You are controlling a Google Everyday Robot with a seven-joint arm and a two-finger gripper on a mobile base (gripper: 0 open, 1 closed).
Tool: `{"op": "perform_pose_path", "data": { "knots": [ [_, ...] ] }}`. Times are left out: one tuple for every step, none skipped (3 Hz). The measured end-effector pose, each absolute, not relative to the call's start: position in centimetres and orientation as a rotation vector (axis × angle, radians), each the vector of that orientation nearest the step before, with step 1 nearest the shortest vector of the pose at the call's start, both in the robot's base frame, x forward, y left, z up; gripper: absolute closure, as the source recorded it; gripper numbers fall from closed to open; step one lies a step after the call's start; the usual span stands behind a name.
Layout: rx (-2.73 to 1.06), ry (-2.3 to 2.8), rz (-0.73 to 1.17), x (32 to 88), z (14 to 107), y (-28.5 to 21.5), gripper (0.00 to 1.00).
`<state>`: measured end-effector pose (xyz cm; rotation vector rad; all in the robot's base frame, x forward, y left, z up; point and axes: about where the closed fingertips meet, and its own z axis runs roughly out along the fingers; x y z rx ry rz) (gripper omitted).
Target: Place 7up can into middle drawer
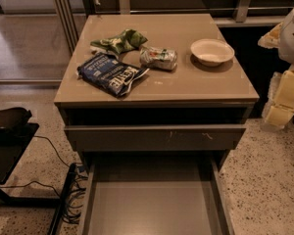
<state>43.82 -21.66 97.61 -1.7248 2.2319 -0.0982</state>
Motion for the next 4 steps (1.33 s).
{"op": "perform_pose_path", "data": {
  "knots": [
    [-1.723,2.229,-0.099,43.9,97.7,-21.6,0.0],
    [-1.715,2.164,-0.076,46.3,97.7,-20.0,0.0],
    [-1.691,2.061,-0.005,50.1,97.4,-17.7,0.0],
    [-1.613,1.979,0.129,53.7,96.1,-16.3,0.0]
  ]
}}
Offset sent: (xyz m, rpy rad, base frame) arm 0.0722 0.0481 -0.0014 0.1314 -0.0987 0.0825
